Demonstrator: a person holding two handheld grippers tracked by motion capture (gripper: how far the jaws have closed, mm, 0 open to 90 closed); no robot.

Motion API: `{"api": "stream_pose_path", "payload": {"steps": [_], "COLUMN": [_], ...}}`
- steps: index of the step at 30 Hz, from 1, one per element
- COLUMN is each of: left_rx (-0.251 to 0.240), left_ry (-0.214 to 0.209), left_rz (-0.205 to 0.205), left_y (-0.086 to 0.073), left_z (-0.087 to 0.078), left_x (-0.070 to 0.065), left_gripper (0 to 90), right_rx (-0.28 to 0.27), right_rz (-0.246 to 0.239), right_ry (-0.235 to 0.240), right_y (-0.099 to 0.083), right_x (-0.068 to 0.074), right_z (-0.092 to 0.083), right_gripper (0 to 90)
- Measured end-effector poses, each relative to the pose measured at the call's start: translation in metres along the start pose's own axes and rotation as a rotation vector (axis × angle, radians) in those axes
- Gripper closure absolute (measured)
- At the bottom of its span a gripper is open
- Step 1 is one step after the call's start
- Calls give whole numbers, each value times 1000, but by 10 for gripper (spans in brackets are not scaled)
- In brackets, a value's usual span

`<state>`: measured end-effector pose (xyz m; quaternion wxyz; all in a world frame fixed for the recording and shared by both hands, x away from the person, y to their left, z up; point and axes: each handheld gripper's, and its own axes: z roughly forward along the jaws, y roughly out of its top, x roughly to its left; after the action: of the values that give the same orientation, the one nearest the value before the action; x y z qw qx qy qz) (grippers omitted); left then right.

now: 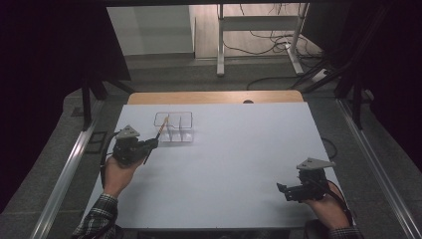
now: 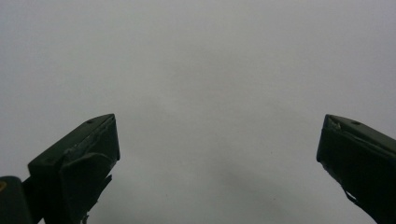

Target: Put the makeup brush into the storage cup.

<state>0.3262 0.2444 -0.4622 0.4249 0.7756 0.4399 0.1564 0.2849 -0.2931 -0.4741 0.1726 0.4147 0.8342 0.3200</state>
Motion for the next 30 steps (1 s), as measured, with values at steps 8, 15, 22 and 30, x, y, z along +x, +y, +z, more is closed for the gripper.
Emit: {"api": "stream_pose_path", "payload": {"steps": [8,15,22,30], "left_rx": [-40,-72,-92,-115], "left_ry": [5,16,39,53], "left_rz": [-33,-50,-62,-73], "left_y": [6,9,13,18], "left_z": [2,3,3,4], "left_x": [4,8,15,20], "left_gripper": [834,835,835,835], "right_rx": [15,22,29,28], "right_rz": [-17,-31,-37,-33], "right_ry": [1,7,10,10], "right_y": [0,0,1,0], "right_x": [1,2,3,2], "right_z": [2,3,4,4], "right_gripper": [0,0,0,0]}}
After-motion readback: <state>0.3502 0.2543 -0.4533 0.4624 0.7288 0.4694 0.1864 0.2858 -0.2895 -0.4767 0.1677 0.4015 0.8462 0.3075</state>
